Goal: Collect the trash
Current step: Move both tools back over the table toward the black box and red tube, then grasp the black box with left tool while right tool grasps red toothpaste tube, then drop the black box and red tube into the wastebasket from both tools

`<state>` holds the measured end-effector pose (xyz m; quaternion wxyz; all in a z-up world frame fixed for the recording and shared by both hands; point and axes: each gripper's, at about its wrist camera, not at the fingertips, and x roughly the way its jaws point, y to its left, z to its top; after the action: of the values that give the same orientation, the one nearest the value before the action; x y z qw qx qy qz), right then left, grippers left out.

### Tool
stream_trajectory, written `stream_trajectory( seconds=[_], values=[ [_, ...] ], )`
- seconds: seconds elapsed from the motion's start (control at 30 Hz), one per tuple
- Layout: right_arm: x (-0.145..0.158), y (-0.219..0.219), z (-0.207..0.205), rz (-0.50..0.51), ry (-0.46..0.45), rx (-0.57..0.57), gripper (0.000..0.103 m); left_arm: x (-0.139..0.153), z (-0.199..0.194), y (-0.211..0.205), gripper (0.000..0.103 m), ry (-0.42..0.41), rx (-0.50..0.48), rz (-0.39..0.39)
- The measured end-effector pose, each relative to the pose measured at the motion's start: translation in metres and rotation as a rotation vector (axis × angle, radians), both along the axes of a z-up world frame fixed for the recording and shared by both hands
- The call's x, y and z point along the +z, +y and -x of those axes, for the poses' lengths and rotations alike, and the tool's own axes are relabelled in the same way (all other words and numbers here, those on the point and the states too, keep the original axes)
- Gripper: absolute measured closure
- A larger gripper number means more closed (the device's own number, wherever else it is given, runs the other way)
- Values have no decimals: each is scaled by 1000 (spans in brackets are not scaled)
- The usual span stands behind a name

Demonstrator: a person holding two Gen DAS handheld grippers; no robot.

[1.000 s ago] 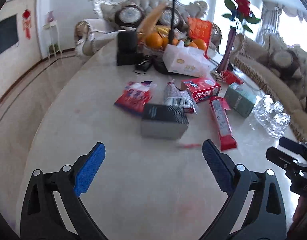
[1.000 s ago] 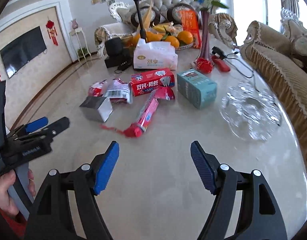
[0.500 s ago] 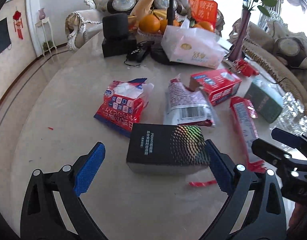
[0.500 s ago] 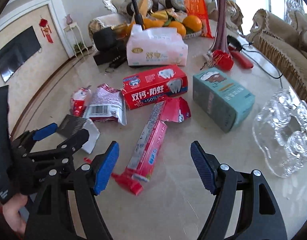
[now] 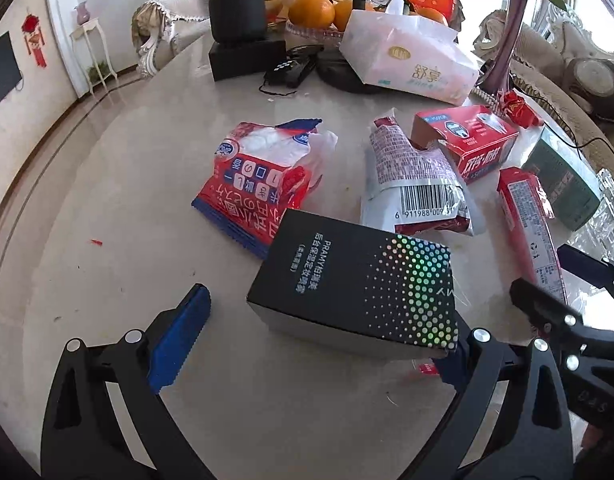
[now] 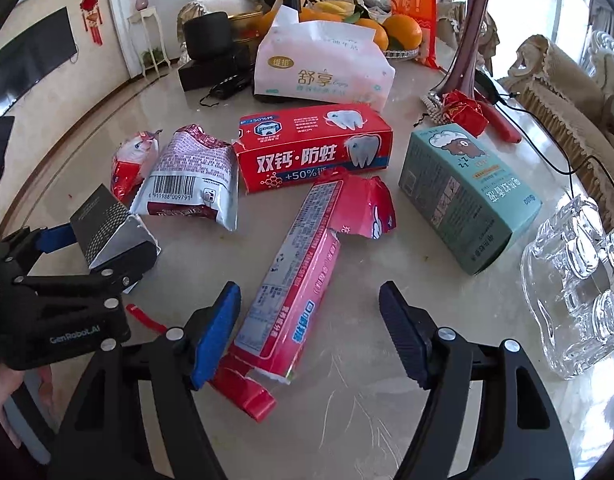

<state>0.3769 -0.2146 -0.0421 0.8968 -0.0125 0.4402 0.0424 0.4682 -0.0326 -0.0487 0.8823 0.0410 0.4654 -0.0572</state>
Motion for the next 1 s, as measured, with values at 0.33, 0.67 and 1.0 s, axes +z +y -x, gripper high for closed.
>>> stream_trajectory(
  seconds=[0.33,0.67,1.0],
  values=[
    [8,-14,31,-81,-14,31,79,12,32,21,38,-27,-25,122],
    [43,-22,146,-186,-139,118,79,53,175,47,38,-157,-102,201],
    [60,-17,303,-283,-197,241,79,66,341,57,38,-189,-137,194]
  ],
)
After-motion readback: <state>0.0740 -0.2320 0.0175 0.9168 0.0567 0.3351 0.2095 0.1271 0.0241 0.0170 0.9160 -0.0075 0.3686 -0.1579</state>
